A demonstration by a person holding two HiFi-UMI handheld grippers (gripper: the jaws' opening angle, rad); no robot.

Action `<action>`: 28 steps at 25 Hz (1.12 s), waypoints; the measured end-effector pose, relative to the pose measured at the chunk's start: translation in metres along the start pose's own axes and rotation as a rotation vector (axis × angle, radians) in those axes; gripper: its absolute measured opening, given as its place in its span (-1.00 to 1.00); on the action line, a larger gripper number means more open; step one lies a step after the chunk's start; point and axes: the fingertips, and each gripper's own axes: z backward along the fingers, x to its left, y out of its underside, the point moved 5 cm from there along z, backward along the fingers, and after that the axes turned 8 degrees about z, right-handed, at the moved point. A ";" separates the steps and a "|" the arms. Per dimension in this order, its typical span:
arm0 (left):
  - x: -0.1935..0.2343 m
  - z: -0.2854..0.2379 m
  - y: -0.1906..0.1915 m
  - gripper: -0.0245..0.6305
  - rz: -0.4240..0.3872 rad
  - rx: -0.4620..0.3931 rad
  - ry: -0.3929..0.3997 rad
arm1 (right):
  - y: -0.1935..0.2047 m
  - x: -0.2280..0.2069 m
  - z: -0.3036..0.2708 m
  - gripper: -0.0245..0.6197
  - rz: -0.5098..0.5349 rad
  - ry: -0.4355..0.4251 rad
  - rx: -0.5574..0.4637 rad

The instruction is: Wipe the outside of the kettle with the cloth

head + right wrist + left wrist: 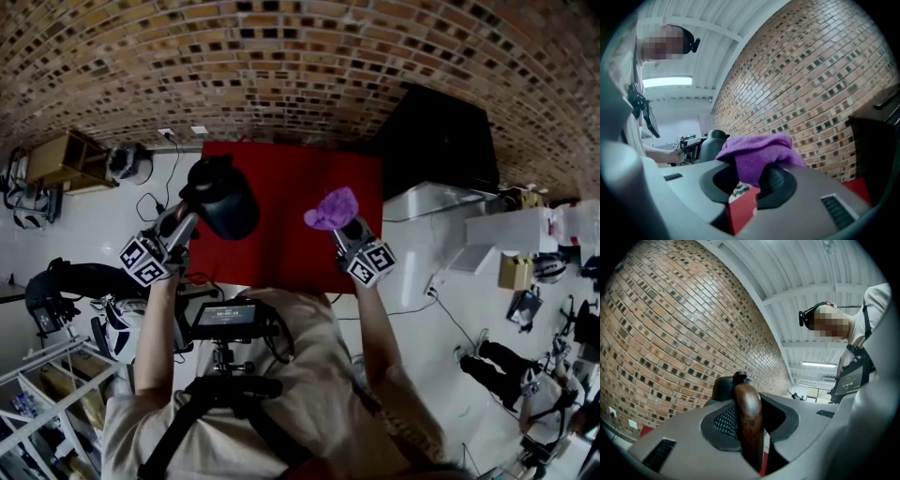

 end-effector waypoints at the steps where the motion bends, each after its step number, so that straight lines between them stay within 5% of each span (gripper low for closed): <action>1: 0.003 0.001 0.004 -0.65 0.002 0.007 -0.013 | 0.004 -0.002 0.005 -0.61 0.015 0.003 0.019; 10: 0.055 -0.013 0.048 -0.65 0.042 0.101 -0.126 | 0.042 0.018 0.007 -0.61 0.037 -0.020 0.130; 28: 0.185 -0.051 0.146 -0.64 0.100 0.293 -0.196 | 0.086 0.046 -0.001 -0.61 -0.042 0.013 0.277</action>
